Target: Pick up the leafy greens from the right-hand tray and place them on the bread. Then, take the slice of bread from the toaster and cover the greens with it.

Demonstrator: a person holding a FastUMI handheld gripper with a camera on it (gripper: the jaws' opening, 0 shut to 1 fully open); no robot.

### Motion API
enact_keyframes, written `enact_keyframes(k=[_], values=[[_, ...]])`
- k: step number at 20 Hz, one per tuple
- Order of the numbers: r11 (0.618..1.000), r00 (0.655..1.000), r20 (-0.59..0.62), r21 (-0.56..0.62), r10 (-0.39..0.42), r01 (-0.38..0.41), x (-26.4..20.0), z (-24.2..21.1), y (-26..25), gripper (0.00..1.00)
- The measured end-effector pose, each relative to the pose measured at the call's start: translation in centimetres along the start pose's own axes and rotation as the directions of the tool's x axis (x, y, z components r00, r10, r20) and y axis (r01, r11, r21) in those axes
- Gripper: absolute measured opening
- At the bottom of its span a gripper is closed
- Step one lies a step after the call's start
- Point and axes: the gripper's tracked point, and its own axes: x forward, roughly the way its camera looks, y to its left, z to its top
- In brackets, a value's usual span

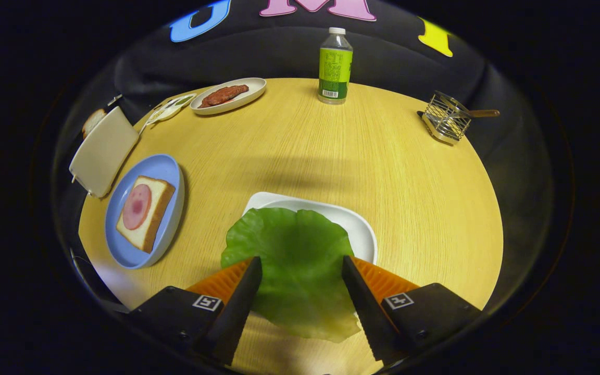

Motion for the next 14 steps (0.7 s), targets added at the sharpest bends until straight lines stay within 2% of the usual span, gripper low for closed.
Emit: enact_keyframes(k=[1,2,3,4,6,7,10,11,12,14], values=[[1.0,1.0,-0.004,-0.002,-0.002,0.002,0.08,-0.02,-0.13,0.97],[1.0,1.0,-0.001,0.01,-0.002,0.002,0.22,0.07,-0.18,0.83],[1.0,1.0,-0.007,0.01,-0.003,0.003,0.23,0.04,-0.35,0.76],[1.0,1.0,-0.008,0.017,-0.006,0.006,0.32,0.17,-0.58,0.73],[1.0,1.0,-0.012,0.02,0.002,-0.002,0.26,0.19,-0.52,0.56],[1.0,1.0,-0.015,0.009,-0.003,0.003,0.16,0.21,-0.74,0.56],[1.0,1.0,-0.012,-0.006,0.0,0.0,0.33,0.26,-0.51,0.25],[1.0,1.0,-0.006,-0.004,0.016,-0.016,0.22,0.32,-0.26,0.25],[1.0,1.0,-0.007,-0.001,0.024,-0.024,0.3,0.35,-0.17,0.09],[0.999,0.998,-0.029,0.009,0.05,-0.049,0.25,0.44,-0.16,0.08]])
